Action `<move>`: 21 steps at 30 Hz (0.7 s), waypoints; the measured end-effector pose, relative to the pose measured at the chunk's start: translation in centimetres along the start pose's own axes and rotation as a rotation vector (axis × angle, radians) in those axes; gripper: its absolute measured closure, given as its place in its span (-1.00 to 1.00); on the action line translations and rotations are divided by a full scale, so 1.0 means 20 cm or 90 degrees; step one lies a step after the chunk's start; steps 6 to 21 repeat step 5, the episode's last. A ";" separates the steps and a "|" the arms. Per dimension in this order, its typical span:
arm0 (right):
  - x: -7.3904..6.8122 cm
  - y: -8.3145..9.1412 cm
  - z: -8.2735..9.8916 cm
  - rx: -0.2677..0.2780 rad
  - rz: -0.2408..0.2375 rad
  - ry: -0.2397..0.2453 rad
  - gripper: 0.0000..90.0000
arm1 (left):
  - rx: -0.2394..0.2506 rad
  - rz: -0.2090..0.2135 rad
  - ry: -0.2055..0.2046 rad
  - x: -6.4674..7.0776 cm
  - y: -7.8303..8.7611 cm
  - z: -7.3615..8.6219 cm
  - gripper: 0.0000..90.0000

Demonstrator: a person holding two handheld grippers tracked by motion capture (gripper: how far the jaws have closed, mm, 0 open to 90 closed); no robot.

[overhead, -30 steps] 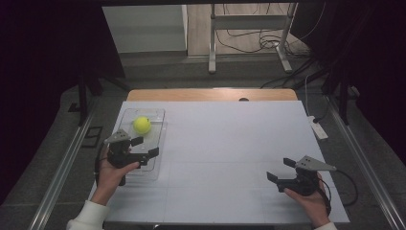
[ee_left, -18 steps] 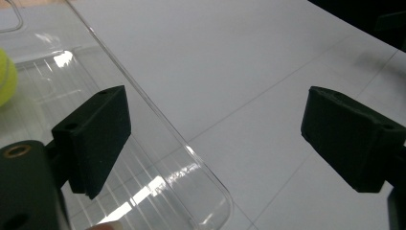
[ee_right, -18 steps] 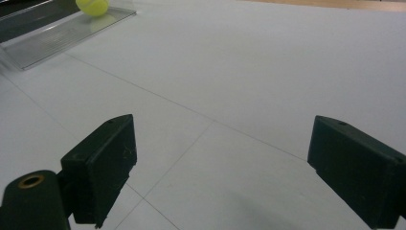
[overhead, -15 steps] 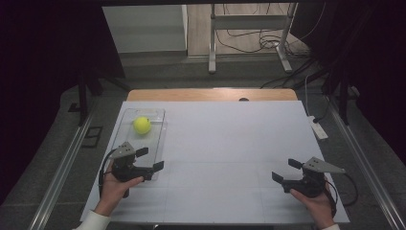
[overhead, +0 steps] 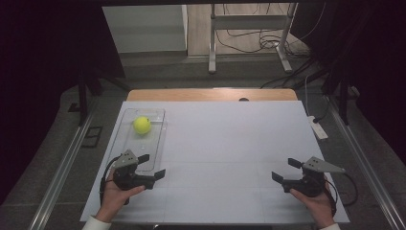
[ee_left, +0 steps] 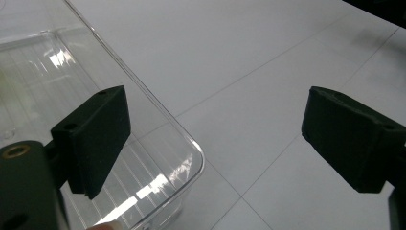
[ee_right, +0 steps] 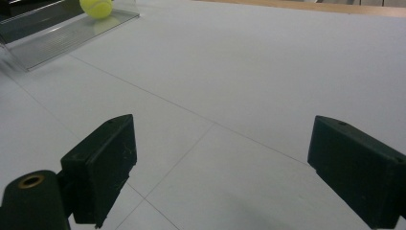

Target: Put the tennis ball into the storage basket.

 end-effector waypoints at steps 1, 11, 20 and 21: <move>0.00 0.00 0.00 0.000 0.000 0.000 -0.77 | 0.000 -0.001 0.000 0.00 0.00 0.00 -0.76; 0.00 -0.01 0.00 -0.003 -0.004 0.002 -0.77 | 0.003 -0.002 0.001 0.00 0.01 0.00 -0.76; 0.00 -0.01 0.00 -0.003 -0.004 0.002 -0.77 | 0.003 -0.002 0.001 0.00 0.01 0.00 -0.76; 0.00 -0.01 0.00 -0.003 -0.004 0.002 -0.77 | 0.003 -0.002 0.001 0.00 0.01 0.00 -0.76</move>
Point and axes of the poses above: each handheld gripper's, and its own axes: y roughly backward along the jaws, z roughly out of its underside, x roughly to its right, the point moved 5 cm from there along -y, roughly forward along the jaws, and after that the axes turned 6 degrees about -x, right-handed, at the moved point
